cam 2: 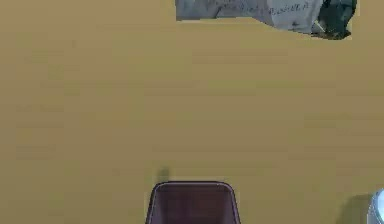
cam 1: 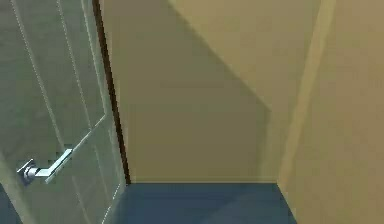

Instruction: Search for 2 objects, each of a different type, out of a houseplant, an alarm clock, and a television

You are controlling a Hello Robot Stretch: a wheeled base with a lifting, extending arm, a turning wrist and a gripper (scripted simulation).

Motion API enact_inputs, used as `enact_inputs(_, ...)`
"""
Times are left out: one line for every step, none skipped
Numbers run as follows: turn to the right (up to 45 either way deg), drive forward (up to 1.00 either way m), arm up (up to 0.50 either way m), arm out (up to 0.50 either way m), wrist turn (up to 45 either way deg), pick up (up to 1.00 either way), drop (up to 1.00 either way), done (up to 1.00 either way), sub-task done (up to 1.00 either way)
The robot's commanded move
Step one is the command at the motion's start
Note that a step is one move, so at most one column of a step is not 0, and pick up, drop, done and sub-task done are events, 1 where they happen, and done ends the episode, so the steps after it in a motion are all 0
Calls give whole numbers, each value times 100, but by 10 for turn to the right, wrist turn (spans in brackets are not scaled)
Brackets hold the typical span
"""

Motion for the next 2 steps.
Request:
enact_inputs(-450, 0, 0, 0, 0, 0, 0, 0, 0)
enact_inputs(-450, 0, 0, 0, 0, 0, 0, 0, 0)
